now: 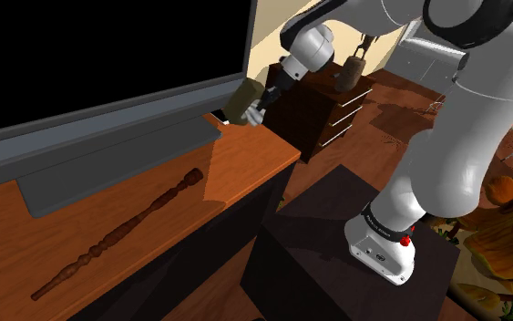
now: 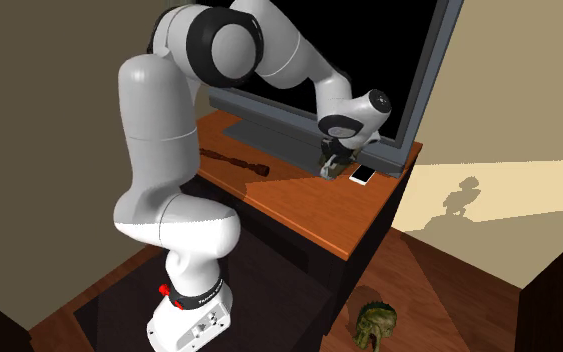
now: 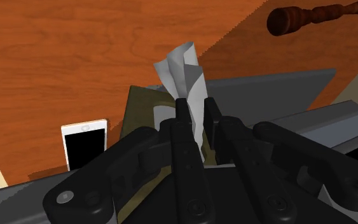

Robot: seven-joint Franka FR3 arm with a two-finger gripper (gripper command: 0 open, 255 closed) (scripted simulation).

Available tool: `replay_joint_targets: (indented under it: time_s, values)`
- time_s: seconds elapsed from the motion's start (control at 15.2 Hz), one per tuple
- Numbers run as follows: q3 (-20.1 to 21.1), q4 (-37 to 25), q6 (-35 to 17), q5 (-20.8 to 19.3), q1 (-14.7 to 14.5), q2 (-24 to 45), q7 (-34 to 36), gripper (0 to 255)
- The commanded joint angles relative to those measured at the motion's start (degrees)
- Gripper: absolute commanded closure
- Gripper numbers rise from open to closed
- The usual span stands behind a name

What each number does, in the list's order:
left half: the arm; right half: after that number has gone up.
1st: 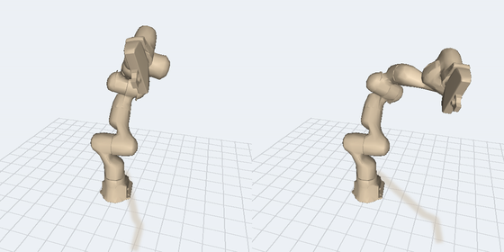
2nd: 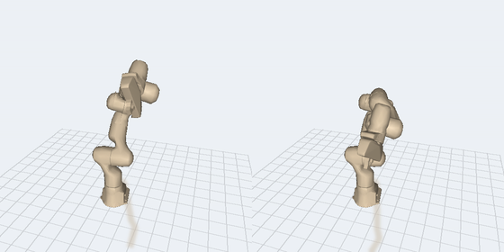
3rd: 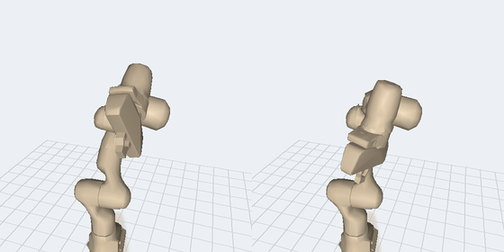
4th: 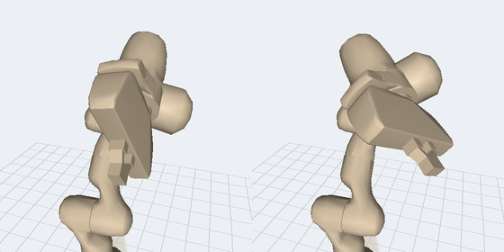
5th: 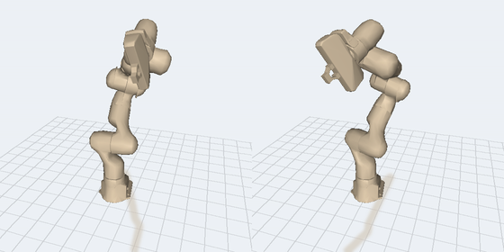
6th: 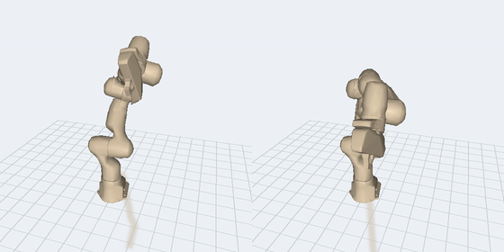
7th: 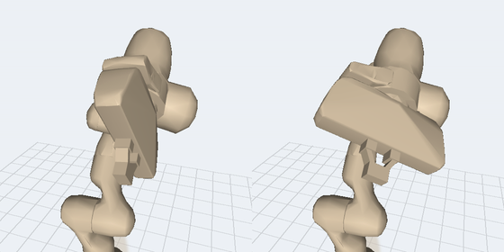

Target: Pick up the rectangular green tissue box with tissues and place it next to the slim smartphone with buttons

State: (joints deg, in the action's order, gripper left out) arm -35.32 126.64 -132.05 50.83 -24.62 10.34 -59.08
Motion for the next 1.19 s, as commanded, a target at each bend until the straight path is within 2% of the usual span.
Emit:
replay_joint_targets:
  time_s: [0.0, 0.07, 1.12]
  values:
    - [-0.5, -4.3, 3.1, 0.8, 1.9, 3.5, -1.2, 255]
    - [-0.7, -6.9, 5.0, 1.3, 3.2, 5.5, -1.9, 255]
    - [3.6, -7.3, 1.4, 12.0, 6.6, 15.4, -11.8, 255]
